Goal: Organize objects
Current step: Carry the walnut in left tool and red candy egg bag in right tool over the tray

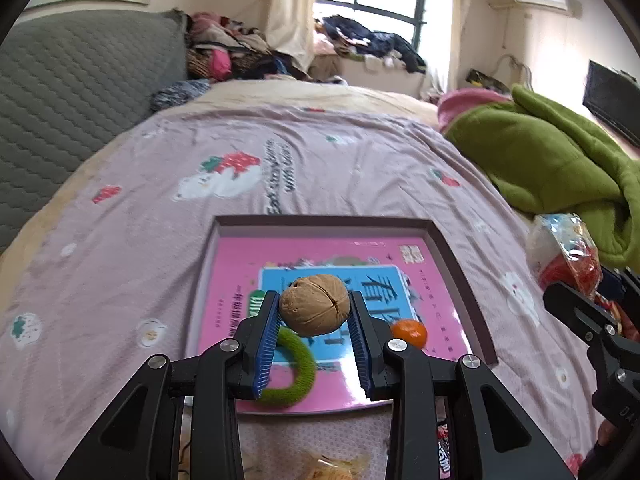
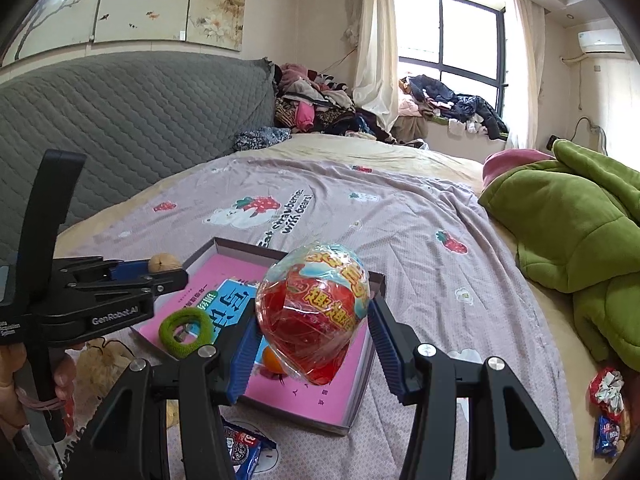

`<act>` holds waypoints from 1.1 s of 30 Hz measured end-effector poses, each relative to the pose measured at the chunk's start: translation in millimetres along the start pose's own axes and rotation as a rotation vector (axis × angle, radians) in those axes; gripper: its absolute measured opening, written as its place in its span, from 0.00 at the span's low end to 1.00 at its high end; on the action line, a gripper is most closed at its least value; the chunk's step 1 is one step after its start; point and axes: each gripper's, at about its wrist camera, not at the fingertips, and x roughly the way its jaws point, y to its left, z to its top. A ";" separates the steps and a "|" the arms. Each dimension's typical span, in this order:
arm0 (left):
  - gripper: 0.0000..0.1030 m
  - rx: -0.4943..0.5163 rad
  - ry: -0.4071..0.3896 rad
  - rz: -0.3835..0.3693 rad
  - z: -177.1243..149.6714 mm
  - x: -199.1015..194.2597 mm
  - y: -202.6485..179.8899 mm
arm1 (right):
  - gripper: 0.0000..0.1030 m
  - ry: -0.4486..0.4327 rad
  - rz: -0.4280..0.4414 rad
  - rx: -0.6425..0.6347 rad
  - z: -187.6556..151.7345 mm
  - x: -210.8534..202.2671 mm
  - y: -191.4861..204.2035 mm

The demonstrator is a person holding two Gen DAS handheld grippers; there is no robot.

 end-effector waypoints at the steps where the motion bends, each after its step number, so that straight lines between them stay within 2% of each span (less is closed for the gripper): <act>1: 0.34 0.001 0.004 -0.006 -0.9 3.7 -0.8 | 0.52 0.006 -0.003 -0.004 -0.9 2.0 0.5; 17: 0.34 0.048 0.122 -0.007 -17.4 48.3 -20.0 | 0.52 0.126 -0.020 -0.039 -23.1 39.7 8.9; 30: 0.34 0.088 0.286 0.012 -31.4 98.3 -34.1 | 0.52 0.210 -0.039 -0.057 -41.1 70.5 6.4; 33: 0.34 0.093 0.302 0.015 -36.1 103.4 -33.9 | 0.52 0.221 -0.038 -0.063 -43.8 74.5 6.9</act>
